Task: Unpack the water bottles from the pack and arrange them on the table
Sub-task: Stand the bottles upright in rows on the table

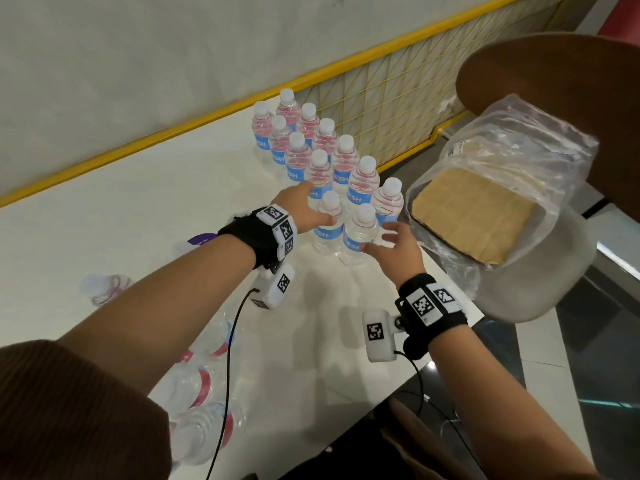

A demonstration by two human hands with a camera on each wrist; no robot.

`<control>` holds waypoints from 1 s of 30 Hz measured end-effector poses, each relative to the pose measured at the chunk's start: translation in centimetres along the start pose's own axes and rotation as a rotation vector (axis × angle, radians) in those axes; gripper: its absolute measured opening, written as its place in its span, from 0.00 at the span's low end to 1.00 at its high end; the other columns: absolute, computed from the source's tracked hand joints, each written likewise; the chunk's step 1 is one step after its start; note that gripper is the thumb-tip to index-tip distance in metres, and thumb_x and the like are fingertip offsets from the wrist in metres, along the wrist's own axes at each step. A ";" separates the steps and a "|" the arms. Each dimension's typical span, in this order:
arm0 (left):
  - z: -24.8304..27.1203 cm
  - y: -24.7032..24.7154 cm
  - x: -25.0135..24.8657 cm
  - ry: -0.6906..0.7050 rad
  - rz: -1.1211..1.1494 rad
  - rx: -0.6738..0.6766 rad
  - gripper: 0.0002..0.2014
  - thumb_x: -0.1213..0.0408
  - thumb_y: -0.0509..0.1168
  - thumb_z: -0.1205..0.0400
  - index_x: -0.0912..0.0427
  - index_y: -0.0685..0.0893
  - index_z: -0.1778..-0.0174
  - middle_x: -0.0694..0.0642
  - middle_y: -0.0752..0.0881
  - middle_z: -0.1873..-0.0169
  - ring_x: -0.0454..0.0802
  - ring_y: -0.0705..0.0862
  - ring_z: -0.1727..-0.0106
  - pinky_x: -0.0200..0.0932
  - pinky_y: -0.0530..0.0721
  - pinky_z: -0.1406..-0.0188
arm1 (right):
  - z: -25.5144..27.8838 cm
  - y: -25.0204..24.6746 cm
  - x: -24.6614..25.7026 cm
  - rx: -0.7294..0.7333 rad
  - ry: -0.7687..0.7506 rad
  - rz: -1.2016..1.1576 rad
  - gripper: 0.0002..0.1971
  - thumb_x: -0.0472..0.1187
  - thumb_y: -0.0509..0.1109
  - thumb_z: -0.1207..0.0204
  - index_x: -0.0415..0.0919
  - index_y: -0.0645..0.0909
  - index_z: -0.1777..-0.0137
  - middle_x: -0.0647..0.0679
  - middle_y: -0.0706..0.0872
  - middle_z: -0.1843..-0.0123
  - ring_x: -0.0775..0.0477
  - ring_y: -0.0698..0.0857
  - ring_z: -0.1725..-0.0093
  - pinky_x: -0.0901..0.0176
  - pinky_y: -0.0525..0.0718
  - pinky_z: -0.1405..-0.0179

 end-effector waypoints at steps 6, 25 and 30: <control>-0.1 4.4 2.8 -0.236 0.278 0.219 0.38 0.45 0.72 0.27 0.65 0.70 0.28 0.64 0.85 0.41 0.56 0.90 0.48 0.50 0.87 0.44 | -0.4 2.8 -3.5 0.046 0.145 -0.110 0.33 0.52 0.77 0.32 0.42 0.73 0.29 0.36 0.85 0.41 0.42 0.89 0.55 0.41 0.85 0.40; -1.3 4.0 0.1 -0.093 0.219 0.007 0.18 0.56 0.65 0.18 0.68 0.81 0.41 0.69 0.85 0.44 0.67 0.83 0.42 0.52 0.80 0.42 | -2.6 4.5 -3.3 0.029 0.173 0.045 0.39 0.60 0.73 0.31 0.39 0.69 0.25 0.41 0.81 0.31 0.40 0.85 0.38 0.44 0.81 0.34; -1.0 3.8 -0.3 -0.094 0.214 0.033 0.18 0.58 0.64 0.17 0.67 0.79 0.37 0.66 0.83 0.40 0.65 0.81 0.39 0.50 0.77 0.41 | -3.3 4.9 -3.4 0.050 0.186 0.096 0.38 0.61 0.72 0.30 0.39 0.71 0.26 0.40 0.83 0.33 0.40 0.85 0.39 0.47 0.81 0.35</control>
Point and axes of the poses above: each hand's wrist, its own z-axis away from the middle knuckle, its own y-axis out of the palm, x = y × z, the point moved 6 cm from there along -z, towards the middle knuckle
